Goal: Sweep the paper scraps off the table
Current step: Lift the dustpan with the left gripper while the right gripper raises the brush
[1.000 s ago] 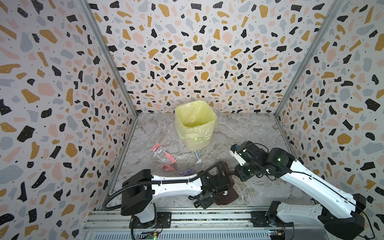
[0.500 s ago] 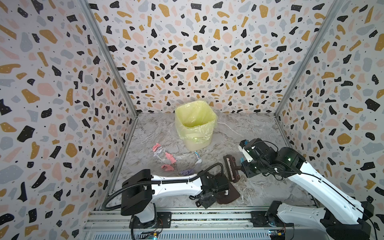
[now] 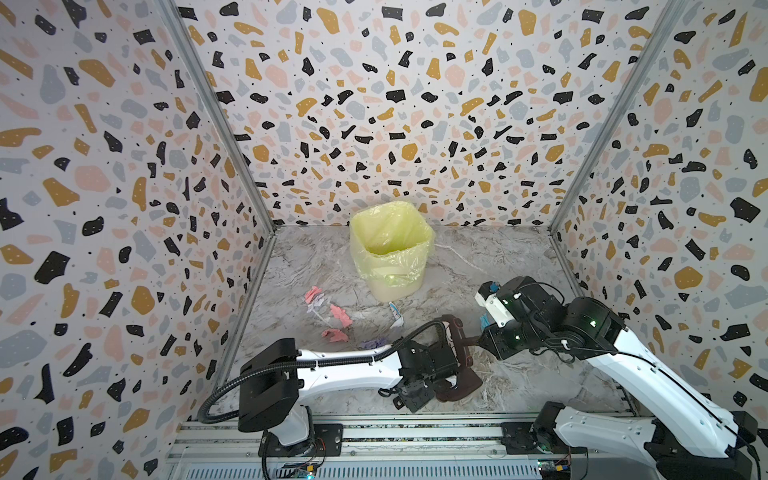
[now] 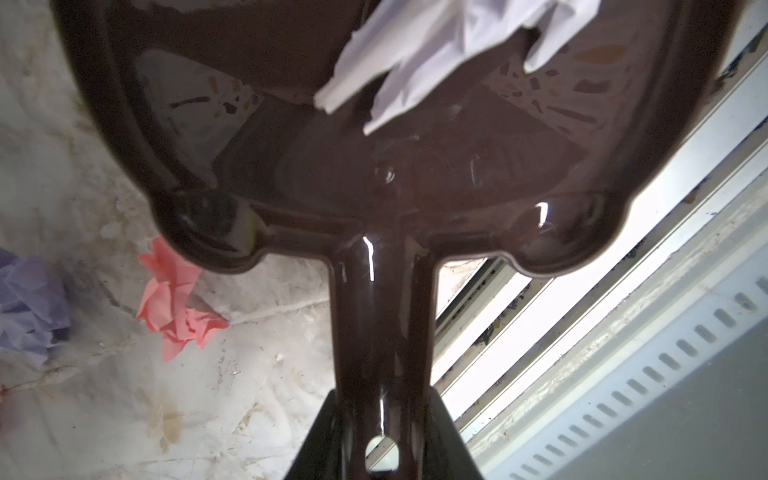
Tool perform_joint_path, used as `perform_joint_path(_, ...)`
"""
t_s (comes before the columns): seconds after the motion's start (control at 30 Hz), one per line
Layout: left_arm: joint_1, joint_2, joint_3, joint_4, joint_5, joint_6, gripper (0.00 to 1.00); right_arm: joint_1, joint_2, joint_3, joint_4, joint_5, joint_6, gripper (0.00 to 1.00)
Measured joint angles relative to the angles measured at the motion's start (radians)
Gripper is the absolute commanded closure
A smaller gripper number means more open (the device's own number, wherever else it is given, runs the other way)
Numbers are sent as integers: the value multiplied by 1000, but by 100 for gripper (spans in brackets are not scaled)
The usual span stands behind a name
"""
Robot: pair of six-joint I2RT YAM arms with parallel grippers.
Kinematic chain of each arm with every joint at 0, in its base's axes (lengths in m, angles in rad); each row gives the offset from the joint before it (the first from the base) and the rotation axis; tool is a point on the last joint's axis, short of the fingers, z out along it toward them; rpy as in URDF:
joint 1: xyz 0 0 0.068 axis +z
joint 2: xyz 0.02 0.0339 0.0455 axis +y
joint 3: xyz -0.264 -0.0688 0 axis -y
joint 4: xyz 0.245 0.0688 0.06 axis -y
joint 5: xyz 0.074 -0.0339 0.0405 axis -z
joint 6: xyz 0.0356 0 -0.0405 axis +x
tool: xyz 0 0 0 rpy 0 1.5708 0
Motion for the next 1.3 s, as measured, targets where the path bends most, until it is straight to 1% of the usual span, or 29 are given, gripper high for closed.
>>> perform_joint_path(0.17, 0, -25, 14, 2, -23, -10, 100, -66, -27, 56, -2, 50, 2, 100)
perform_joint_path(0.4, 0, -92, 62, -19, -86, -26, 100, -219, -81, 131, 5, 124, -6, 100)
perform_joint_path(0.53, 0, -130, 103, -45, -123, -44, 100, -307, -99, 152, 16, 169, -24, 100)
perform_joint_path(0.73, 0, -181, 185, -106, -183, -78, 100, -401, -114, 146, 66, 205, -48, 100)
perform_joint_path(0.87, 0, -201, 257, -158, -222, -99, 100, -459, -125, 107, 106, 192, -65, 100)
perform_joint_path(1.07, 26, -196, 409, -276, -268, -135, 100, -546, -131, 11, 152, 120, -92, 100)
perform_joint_path(1.17, 76, -197, 484, -329, -288, -149, 100, -585, -138, -33, 169, 73, -103, 100)
perform_joint_path(1.3, 188, -207, 544, -388, -307, -149, 100, -617, -158, -76, 190, 14, -112, 100)
